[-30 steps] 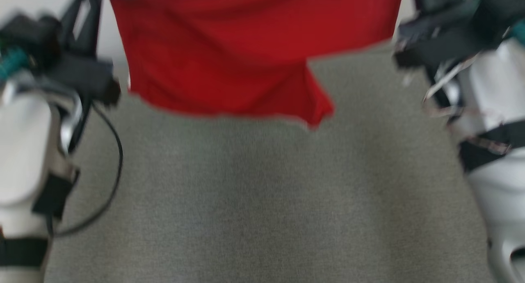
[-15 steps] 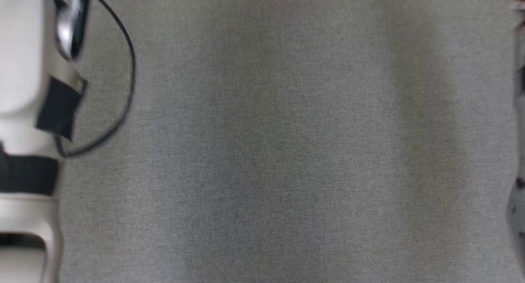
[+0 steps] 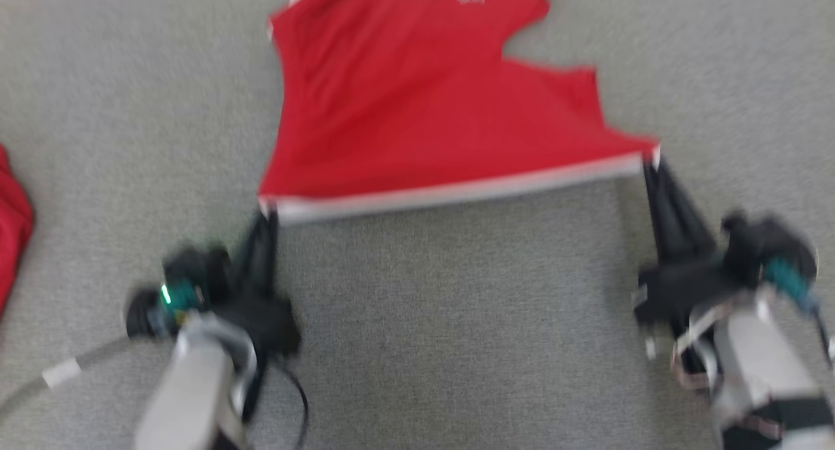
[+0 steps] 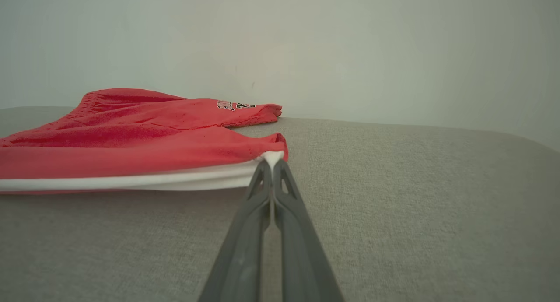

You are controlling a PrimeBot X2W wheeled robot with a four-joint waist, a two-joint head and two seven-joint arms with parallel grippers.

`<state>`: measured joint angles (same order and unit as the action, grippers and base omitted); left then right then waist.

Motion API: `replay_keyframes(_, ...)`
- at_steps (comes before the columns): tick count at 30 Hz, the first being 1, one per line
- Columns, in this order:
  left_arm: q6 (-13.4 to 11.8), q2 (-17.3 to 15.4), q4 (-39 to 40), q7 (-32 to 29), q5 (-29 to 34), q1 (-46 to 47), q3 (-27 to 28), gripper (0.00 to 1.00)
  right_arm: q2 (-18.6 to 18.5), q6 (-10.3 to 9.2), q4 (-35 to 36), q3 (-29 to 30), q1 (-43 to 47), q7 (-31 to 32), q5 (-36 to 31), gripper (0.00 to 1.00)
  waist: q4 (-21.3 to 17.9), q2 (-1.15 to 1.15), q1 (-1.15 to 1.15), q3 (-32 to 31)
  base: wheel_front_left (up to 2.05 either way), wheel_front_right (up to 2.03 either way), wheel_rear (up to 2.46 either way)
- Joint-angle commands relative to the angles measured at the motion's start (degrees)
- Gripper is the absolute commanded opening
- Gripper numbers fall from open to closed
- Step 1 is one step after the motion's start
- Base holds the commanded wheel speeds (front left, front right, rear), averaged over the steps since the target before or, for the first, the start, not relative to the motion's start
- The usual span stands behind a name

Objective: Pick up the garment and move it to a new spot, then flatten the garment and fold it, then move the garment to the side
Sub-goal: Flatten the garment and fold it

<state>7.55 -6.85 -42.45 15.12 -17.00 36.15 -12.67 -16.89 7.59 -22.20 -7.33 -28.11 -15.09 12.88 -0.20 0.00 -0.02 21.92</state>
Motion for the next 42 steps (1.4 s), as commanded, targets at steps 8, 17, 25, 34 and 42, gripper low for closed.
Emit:
replay_keyframes(8, -0.17, -0.09, -2.05, -0.29, -2.97, -15.50, -2.71, 0.00, 2.41, -0.17, -0.61, 1.87, 15.47, -0.07, -0.34, 0.00, -1.70, 0.00, 0.02, -12.20, 0.00, 0.00, 0.00)
replay_keyframes(17, -0.17, -0.04, -0.22, -0.17, -5.63, -25.73, -2.03, 0.00, 5.88, -0.17, -1.93, 1.86, 25.01, -0.07, -1.17, 0.00, -2.57, 0.00, 0.02, -20.53, 0.00, 0.00, 0.00)
replay_keyframes(25, -0.17, 0.25, 1.56, -0.02, -6.06, -31.63, -0.33, 0.00, 6.70, -0.17, -3.63, 0.48, 29.82, -0.06, -1.93, 0.00, -3.35, 0.00, 0.02, -23.91, 0.00, 0.00, 0.00)
replay_keyframes(34, -0.16, 0.74, 2.08, -0.02, -5.39, -36.52, -1.03, 0.00, 7.00, -0.17, -5.40, -0.61, 32.77, -0.07, -2.39, 0.00, -4.11, 0.00, 0.02, -26.29, 0.00, 0.00, 0.00)
replay_keyframes(42, -0.15, 1.51, 3.29, -0.01, -6.31, -40.35, 0.17, 0.00, 7.77, -0.17, -6.14, -1.02, 34.51, -0.06, -2.25, 0.00, -3.99, 0.00, 0.02, -27.78, 0.00, 0.00, 0.00)
